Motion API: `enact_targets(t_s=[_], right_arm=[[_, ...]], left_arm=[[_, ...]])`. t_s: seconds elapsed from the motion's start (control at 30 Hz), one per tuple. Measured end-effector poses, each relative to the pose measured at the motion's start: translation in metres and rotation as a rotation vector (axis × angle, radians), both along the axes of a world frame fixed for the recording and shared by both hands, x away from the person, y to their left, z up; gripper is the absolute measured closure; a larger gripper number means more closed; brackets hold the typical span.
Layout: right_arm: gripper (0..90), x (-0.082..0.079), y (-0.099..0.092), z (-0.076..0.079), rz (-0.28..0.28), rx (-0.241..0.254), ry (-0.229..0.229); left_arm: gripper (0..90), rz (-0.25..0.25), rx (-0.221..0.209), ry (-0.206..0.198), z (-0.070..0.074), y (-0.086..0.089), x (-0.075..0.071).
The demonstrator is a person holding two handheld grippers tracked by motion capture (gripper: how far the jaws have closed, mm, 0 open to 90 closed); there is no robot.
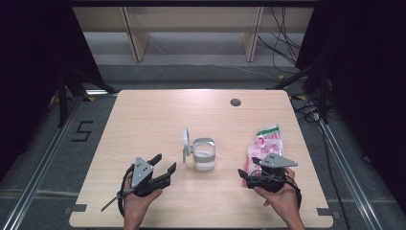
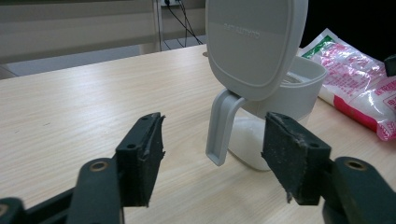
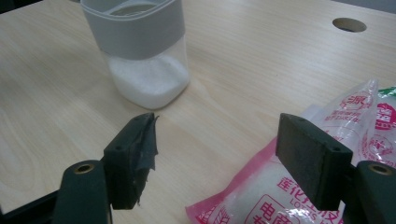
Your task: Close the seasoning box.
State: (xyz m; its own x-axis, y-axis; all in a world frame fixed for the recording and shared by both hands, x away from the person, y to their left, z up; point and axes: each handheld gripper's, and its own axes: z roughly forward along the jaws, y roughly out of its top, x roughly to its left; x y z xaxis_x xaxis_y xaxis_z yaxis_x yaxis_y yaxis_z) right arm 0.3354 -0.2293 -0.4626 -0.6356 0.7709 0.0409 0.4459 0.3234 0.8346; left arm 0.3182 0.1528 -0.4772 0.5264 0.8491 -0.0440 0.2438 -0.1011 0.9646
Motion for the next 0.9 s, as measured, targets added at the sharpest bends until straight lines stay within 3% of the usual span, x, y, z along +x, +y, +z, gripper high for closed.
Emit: enact_targets(t_s=[0.3,0.5,0.6,0.63,0.83,0.9], right_arm=[[30.2,-0.006,-0.001,-0.002,0.005,0.009,0.0],[30.2,-0.011,-0.001,-0.001,0.012,0.008,-0.002],[30.1,-0.014,0.001,-0.002,0.026,0.01,0.0],[30.0,-0.014,0.002,-0.002,0.031,-0.003,-0.017],[30.0,-0.018,0.004,-0.002,0.037,-0.001,-0.004],[30.0,-0.016,0.003,-0.002,0.044,-0.006,-0.025]], left_arm=[[50.2,-0.005,-0.014,-0.003,0.009,-0.001,0.009],[63.0,-0.034,-0.006,-0.006,0.01,-0.004,0.016],[71.9,-0.045,-0.027,-0.005,0.009,-0.005,0.019],[73.4,-0.052,-0.038,-0.009,0.009,-0.006,0.02],[87.6,-0.043,-0.002,-0.027,0.012,-0.008,0.025],[88.8,-0.044,0.02,-0.027,0.014,-0.01,0.027]])
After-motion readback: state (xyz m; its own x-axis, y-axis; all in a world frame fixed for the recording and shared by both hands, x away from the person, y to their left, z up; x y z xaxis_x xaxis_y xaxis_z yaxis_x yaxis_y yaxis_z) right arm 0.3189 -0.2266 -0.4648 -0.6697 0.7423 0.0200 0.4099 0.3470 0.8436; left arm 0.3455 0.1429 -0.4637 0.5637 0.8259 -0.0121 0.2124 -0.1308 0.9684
